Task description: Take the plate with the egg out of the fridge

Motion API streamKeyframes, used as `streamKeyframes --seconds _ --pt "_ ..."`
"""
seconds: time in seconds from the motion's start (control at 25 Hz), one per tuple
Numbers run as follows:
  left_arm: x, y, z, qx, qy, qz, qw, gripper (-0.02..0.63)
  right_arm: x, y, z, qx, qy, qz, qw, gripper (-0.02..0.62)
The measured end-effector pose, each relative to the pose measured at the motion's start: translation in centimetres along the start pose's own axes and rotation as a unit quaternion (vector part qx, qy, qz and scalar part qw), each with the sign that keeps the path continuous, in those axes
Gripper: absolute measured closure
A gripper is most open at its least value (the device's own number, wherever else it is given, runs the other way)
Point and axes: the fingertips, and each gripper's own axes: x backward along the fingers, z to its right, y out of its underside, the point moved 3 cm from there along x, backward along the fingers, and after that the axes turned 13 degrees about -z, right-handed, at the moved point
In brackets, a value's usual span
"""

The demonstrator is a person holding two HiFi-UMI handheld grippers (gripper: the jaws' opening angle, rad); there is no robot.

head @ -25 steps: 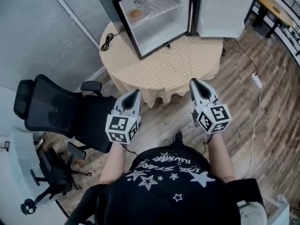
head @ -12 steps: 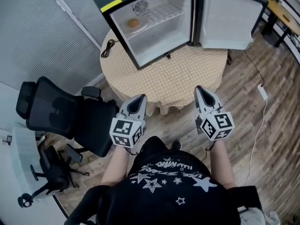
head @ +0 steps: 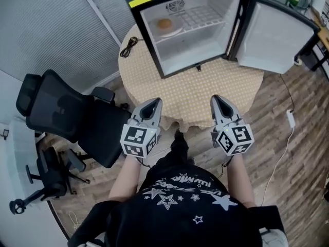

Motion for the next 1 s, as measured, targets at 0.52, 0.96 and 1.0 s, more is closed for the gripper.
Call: streamKeyframes --seconds 0.52,0.96,1.0 --pt "-7.4 -5.4 -8.0 0.007 -0.029 0.027 0.9992 0.601 -12.5 -8.2 1.3 -0.186 -0.124 0.005 0.975 0.529" --pt "-9.4 -7.6 -13.1 0.011 -0.045 0.040 0.9981 0.601 -21.5 -13.5 0.8 -0.414 -0.240 0.028 0.877 0.437" --pt "-9.6 -7.7 -13.4 0.012 -0.045 0.040 0.9981 0.601 -22.1 -13.7 1.1 -0.434 -0.246 0.030 0.866 0.433"
